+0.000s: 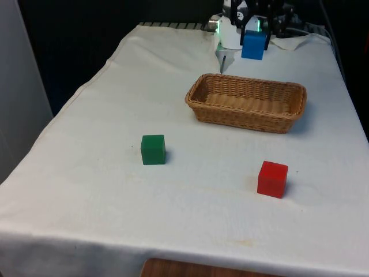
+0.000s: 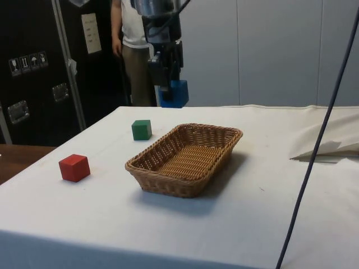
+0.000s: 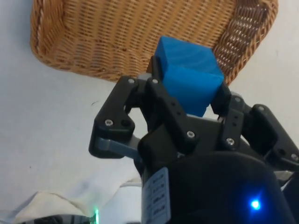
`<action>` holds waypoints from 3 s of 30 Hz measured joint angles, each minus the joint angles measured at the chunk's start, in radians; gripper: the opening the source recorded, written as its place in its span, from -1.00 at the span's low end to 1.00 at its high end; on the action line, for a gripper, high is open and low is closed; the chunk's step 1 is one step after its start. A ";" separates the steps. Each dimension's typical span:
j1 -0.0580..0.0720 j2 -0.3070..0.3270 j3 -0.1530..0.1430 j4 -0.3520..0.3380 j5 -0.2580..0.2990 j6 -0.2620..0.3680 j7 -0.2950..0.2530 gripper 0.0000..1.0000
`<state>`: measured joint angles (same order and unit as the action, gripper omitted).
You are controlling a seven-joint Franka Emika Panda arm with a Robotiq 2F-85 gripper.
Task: Pick up the blue cube and place it into the basket.
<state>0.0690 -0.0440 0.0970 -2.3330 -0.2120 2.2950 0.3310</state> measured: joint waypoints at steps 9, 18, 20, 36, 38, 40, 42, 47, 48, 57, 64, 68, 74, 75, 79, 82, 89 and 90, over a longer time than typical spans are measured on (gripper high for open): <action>-0.001 -0.023 0.000 -0.049 0.009 0.050 -0.001 -0.95; -0.001 -0.017 0.000 -0.075 0.009 0.073 -0.001 -0.95; -0.001 -0.013 0.000 -0.081 0.009 0.082 0.000 -0.95; -0.003 0.071 -0.002 -0.110 0.009 0.188 0.011 -0.95; -0.004 0.087 -0.002 -0.113 0.009 0.207 0.014 -0.95; -0.006 0.111 -0.003 -0.118 0.010 0.238 0.017 -0.95; -0.007 0.127 -0.003 -0.120 0.010 0.258 0.018 -0.95; -0.009 0.159 -0.003 -0.123 0.011 0.291 0.022 -0.95; -0.010 0.167 -0.003 -0.123 0.011 0.301 0.022 -0.95; -0.015 0.247 -0.004 -0.127 0.011 0.383 0.029 -0.95; -0.017 0.292 -0.005 -0.123 0.011 0.425 0.031 -0.95; -0.017 0.292 -0.005 -0.122 0.011 0.425 0.031 -0.95; -0.017 0.292 -0.005 -0.122 0.011 0.424 0.031 -0.26; -0.017 0.292 -0.005 -0.122 0.011 0.424 0.031 0.13; -0.017 0.292 -0.005 -0.122 0.011 0.424 0.031 0.91; -0.017 0.292 -0.005 -0.122 0.011 0.424 0.030 1.00; -0.017 0.292 -0.005 -0.122 0.011 0.423 0.030 1.00; -0.017 0.289 -0.005 -0.120 0.011 0.422 0.030 1.00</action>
<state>0.0520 0.2450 0.0920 -2.4530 -0.2010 2.7170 0.3610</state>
